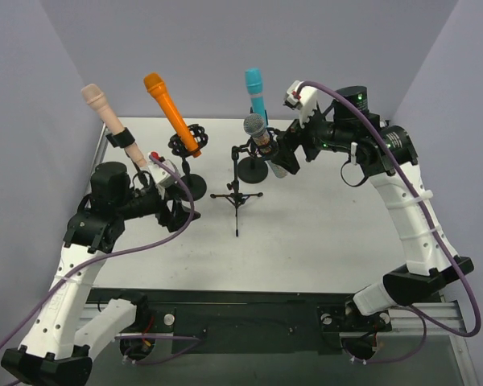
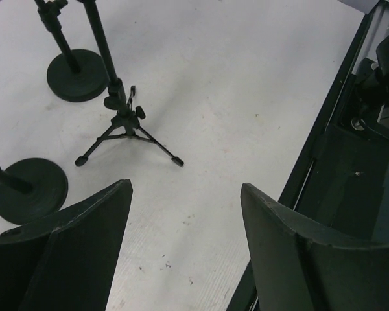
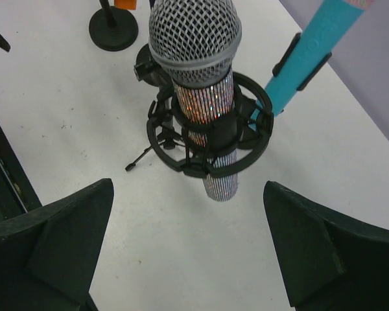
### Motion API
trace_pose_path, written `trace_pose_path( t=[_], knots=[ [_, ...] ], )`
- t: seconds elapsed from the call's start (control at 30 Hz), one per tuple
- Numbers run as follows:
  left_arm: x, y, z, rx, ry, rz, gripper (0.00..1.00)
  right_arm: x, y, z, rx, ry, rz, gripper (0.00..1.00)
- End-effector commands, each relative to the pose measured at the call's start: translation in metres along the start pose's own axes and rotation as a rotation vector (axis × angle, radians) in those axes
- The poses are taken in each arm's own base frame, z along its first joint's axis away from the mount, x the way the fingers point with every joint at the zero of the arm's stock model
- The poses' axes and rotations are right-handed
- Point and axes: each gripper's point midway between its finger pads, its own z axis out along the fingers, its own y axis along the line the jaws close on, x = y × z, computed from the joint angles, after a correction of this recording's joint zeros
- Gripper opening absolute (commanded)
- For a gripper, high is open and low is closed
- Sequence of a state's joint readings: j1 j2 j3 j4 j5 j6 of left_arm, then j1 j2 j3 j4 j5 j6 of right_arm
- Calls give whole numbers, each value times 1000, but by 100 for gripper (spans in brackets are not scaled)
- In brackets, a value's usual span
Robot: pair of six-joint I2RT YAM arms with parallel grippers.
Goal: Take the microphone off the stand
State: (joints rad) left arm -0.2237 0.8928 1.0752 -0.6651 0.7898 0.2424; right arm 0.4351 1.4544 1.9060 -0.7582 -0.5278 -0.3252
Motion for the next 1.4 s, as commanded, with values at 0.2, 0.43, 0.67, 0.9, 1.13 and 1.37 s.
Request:
trace_pose_path(
  t=[0.2, 0.43, 0.67, 0.9, 1.13, 1.37],
  knots=[
    [-70, 5, 31, 14, -186, 25, 73, -58, 9, 36, -37, -155, -152, 91],
    [-124, 18, 70, 12, -280, 78, 73, -52, 5, 52, -17, -123, -167, 84],
    [-134, 38, 104, 3, -314, 156, 73, -44, 5, 62, -10, -91, -185, 74],
    [-136, 46, 127, 38, -314, 152, 75, -40, 9, 67, -8, -70, -209, 58],
    [-124, 46, 145, 67, -281, 187, 75, -36, 16, 59, -20, -63, -225, 52],
    [-112, 58, 161, 57, -252, 221, 71, -28, 16, 66, -25, -37, -209, 49]
  ],
)
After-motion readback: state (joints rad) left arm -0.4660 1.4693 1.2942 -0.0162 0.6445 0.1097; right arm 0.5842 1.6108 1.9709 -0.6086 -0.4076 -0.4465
